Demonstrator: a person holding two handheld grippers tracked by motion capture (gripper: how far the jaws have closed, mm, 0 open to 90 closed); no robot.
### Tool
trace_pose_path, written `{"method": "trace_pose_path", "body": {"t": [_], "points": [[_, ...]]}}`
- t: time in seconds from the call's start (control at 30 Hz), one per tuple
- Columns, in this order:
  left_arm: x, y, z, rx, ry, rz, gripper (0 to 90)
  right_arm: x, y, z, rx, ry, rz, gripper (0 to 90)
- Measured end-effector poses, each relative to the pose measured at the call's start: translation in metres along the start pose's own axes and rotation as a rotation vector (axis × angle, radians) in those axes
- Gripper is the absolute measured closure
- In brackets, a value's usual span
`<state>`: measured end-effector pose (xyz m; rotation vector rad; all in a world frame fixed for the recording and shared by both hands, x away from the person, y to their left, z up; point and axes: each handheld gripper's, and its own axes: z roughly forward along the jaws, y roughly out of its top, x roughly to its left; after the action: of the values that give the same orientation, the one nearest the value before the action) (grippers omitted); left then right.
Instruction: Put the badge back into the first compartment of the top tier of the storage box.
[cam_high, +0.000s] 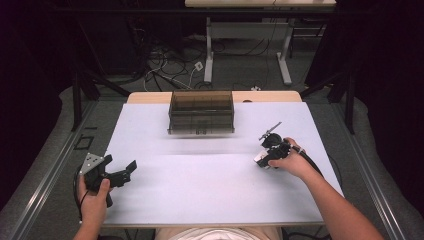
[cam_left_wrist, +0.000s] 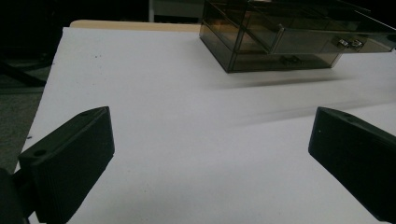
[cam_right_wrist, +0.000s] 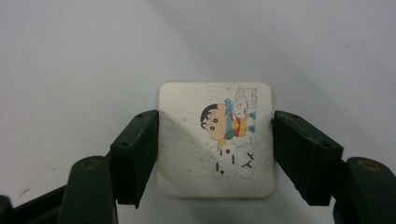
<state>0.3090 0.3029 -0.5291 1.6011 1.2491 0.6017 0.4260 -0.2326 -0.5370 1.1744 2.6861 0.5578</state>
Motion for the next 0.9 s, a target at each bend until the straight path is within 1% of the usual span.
{"method": "trace_pose_path", "body": {"t": [0.1,0.13,0.17,0.23,0.33,0.37,0.4,0.43,0.47,0.5,0.53,0.57,0.6,0.63,0.67,0.7,0.73,0.77,0.83,0.9], "points": [[0.000,0.000,0.000,-0.001,0.000,-0.002,0.5,0.000,0.000,0.000,-0.003,0.001,0.001,32.8],[0.000,0.000,0.000,-0.001,0.000,-0.002,0.5,0.001,-0.001,-0.001,0.008,0.000,0.009,32.8],[0.000,0.000,0.000,-0.001,0.000,-0.001,0.4,0.000,-0.001,-0.001,0.008,0.000,-0.003,32.8],[0.000,0.000,0.000,-0.002,0.000,-0.002,0.5,0.001,-0.001,-0.001,-0.010,-0.008,0.002,32.8],[0.000,0.000,0.001,-0.003,0.001,-0.002,0.5,0.001,-0.002,-0.001,-0.018,-0.004,0.001,32.8],[0.000,0.000,0.001,-0.002,0.001,-0.002,0.5,0.002,-0.002,0.000,-0.029,0.000,-0.003,32.8],[0.000,0.000,0.001,-0.003,0.001,-0.003,0.5,0.003,-0.001,0.000,-0.026,-0.004,0.003,32.8],[0.000,0.000,0.001,-0.003,0.001,-0.003,0.5,0.004,-0.001,-0.001,-0.029,-0.004,-0.001,32.8],[0.000,0.000,0.001,-0.003,0.001,-0.003,0.5,0.006,-0.001,-0.001,-0.037,0.003,0.023,32.8],[0.000,0.000,0.001,-0.003,0.001,-0.003,0.4,0.005,0.000,-0.001,-0.043,-0.004,-0.005,32.9],[0.000,0.000,0.001,-0.002,0.001,-0.004,0.5,0.005,0.000,-0.001,-0.049,0.003,-0.007,32.9],[0.000,0.000,0.001,-0.003,0.001,-0.004,0.5,0.007,0.000,-0.002,-0.046,0.005,0.013,32.8],[0.000,0.000,0.000,-0.003,0.001,-0.005,0.5,0.007,-0.001,0.003,-0.132,0.018,0.002,32.9],[0.000,0.000,0.000,-0.003,0.001,-0.004,0.5,0.007,-0.001,0.003,-0.142,0.015,-0.008,32.8],[0.000,0.000,0.000,-0.003,0.001,-0.004,0.4,0.006,-0.001,0.000,-0.116,0.007,-0.029,32.9],[0.000,0.000,0.000,-0.003,0.001,-0.004,0.5,0.007,0.001,-0.006,-0.038,-0.002,-0.036,32.9],[0.000,0.000,0.000,-0.003,0.001,-0.005,0.5,0.006,0.003,-0.010,0.003,-0.010,-0.054,32.9],[0.000,0.000,0.000,-0.003,0.001,-0.005,0.5,0.007,0.002,-0.008,-0.034,-0.012,-0.049,32.9],[0.000,0.000,0.000,-0.003,0.003,-0.002,0.5,0.009,0.001,-0.004,-0.119,-0.001,-0.043,32.9],[0.000,0.000,0.000,-0.003,0.001,-0.004,0.5,0.010,0.001,-0.006,-0.123,0.002,-0.041,32.9]]}}
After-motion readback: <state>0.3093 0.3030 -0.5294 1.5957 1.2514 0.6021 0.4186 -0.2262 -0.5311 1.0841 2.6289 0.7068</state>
